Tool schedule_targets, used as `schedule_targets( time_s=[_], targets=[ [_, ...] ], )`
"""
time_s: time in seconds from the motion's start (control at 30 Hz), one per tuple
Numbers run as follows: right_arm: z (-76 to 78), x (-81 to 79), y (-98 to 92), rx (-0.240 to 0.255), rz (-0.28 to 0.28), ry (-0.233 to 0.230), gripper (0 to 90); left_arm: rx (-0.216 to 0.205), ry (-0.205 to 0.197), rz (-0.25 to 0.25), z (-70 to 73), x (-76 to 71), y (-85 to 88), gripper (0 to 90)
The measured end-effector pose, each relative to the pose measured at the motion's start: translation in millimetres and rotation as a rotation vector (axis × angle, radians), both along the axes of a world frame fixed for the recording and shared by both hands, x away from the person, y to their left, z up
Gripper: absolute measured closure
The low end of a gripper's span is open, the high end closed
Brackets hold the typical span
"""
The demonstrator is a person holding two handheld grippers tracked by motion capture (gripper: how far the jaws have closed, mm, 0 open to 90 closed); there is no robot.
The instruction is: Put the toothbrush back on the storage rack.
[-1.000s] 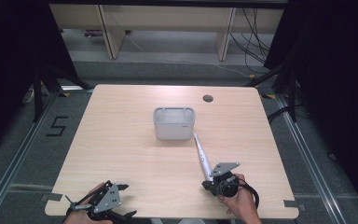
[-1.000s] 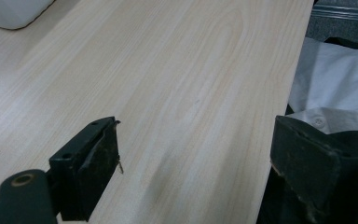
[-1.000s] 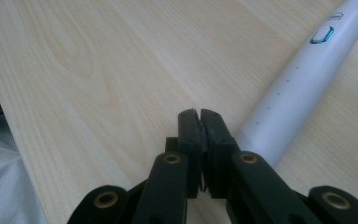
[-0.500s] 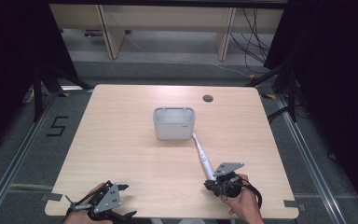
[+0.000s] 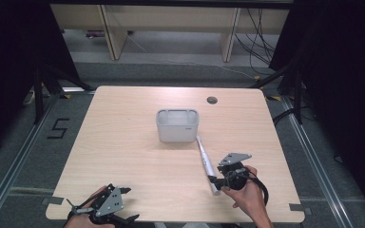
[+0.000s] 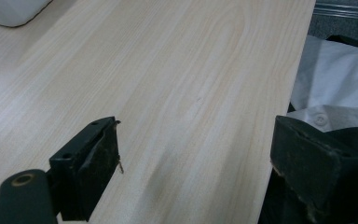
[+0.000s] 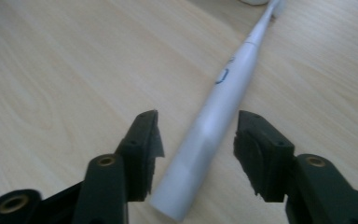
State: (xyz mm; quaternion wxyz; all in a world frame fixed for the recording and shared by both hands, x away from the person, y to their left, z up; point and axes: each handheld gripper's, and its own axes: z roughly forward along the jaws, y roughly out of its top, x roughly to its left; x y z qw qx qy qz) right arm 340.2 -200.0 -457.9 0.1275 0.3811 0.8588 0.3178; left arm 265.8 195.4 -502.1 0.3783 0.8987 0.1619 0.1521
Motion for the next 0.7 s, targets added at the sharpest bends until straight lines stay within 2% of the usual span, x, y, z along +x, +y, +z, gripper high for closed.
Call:
schedule_targets(
  time_s=[0.03, 0.07, 0.1, 0.13, 0.2, 0.23, 0.27, 0.3, 0.33, 0.43, 0.5, 0.53, 0.6, 0.7],
  targets=[
    [1.7, 0.9, 0.8, 0.003, -0.032, 0.046, 44.2, -0.002, -0.001, 0.001, -0.1, 0.2, -0.1, 14.8],
    [2.5, 5.0, 0.6, -0.001, -0.026, 0.047, 44.0, -0.003, 0.000, 0.001, 0.0, 0.1, -0.1, 14.8],
    [2.1, 7.7, 0.7, -0.005, -0.034, 0.027, 42.8, -0.003, -0.002, 0.001, 0.2, -0.2, -0.1, 14.8],
    [3.5, 8.4, 1.8, -0.003, -0.057, 0.056, 40.8, -0.002, 0.001, 0.000, 0.2, -0.2, 0.0, 14.8],
    [3.1, 12.3, 4.9, -0.005, -0.067, 0.078, 39.4, -0.001, -0.002, 0.001, 0.0, 0.6, 0.4, 14.9],
    [2.0, 15.4, 5.8, -0.004, -0.062, 0.065, 38.6, -0.009, -0.005, 0.001, -0.4, 0.7, 0.5, 14.8],
    [3.5, 17.3, 6.6, -0.022, -0.060, 0.086, 37.6, -0.014, -0.007, 0.004, -0.5, 0.2, 0.4, 14.8],
    [3.3, 19.2, 8.3, -0.023, -0.061, 0.093, 37.5, -0.005, 0.001, -0.001, 0.3, -0.2, 0.4, 14.8],
    [2.9, 20.9, 10.4, -0.022, -0.063, 0.100, 37.1, -0.018, -0.001, 0.000, -0.6, -0.4, 0.0, 14.8],
    [3.1, 27.6, 17.2, -0.065, -0.057, 0.138, 35.9, -0.004, -0.006, 0.001, 0.2, 0.5, 0.8, 14.8],
    [2.6, 29.3, 19.1, -0.074, -0.059, 0.141, 35.9, -0.016, -0.008, 0.005, -0.7, -0.5, -0.1, 14.8],
    [2.4, 31.1, 20.6, -0.086, -0.058, 0.144, 35.9, -0.010, -0.001, -0.001, 0.0, -0.3, 0.4, 14.9],
    [0.9, 34.9, 23.6, -0.102, -0.049, 0.154, 35.8, -0.004, -0.017, 0.003, 0.3, 0.6, 0.8, 14.8],
    [-2.2, 40.5, 26.6, -0.111, -0.053, 0.185, 35.9, 0.003, -0.008, 0.001, 0.6, 0.3, 1.0, 14.8]
  ],
)
